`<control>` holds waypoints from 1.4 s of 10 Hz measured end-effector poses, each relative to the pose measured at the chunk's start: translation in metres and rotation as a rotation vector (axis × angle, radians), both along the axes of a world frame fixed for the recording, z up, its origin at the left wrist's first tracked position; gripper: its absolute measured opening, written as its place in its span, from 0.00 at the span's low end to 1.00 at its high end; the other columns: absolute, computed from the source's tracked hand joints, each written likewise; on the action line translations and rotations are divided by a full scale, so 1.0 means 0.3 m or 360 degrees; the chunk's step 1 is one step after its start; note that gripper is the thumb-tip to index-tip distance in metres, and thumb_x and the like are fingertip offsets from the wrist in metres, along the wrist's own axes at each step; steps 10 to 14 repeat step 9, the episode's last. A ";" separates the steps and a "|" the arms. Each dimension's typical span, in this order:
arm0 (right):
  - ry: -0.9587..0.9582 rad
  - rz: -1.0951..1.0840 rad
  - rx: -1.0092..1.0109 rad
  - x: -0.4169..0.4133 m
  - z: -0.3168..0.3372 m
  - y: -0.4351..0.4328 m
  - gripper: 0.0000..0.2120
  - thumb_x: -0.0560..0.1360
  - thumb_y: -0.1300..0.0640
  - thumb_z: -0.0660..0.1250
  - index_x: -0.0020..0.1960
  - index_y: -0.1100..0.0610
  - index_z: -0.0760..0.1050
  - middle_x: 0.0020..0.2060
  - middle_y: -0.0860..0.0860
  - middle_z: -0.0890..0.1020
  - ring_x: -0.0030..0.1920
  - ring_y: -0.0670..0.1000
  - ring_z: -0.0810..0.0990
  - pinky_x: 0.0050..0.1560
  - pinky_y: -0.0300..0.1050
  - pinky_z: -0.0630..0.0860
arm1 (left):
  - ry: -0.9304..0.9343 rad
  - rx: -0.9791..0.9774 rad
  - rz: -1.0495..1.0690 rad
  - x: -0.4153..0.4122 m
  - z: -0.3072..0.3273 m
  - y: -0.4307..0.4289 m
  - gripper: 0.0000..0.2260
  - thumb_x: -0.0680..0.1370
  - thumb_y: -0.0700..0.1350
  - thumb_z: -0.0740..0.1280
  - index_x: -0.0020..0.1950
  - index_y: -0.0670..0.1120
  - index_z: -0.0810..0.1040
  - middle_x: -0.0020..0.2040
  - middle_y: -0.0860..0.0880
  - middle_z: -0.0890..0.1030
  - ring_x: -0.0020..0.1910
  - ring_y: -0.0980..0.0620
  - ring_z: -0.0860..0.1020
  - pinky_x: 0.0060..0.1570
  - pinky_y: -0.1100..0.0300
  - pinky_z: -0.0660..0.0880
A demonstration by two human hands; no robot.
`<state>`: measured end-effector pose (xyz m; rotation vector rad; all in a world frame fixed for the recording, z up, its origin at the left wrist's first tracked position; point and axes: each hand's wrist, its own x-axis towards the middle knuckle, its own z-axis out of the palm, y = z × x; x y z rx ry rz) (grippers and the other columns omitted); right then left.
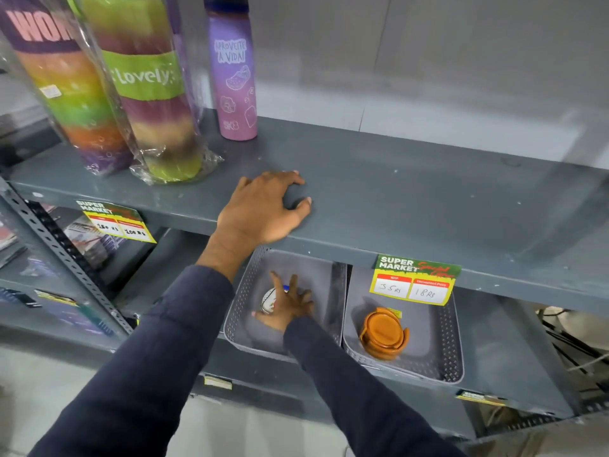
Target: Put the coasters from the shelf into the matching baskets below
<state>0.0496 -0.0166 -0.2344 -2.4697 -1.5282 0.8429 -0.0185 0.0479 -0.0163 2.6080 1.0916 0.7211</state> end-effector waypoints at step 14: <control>-0.0064 0.0120 0.0958 0.059 0.173 -0.329 0.23 0.78 0.39 0.67 0.69 0.47 0.75 0.73 0.48 0.73 0.72 0.52 0.73 0.68 0.54 0.75 | -0.0108 0.0116 0.0136 -0.008 0.023 -0.069 0.17 0.76 0.55 0.62 0.60 0.50 0.80 0.59 0.48 0.83 0.59 0.44 0.78 0.59 0.50 0.69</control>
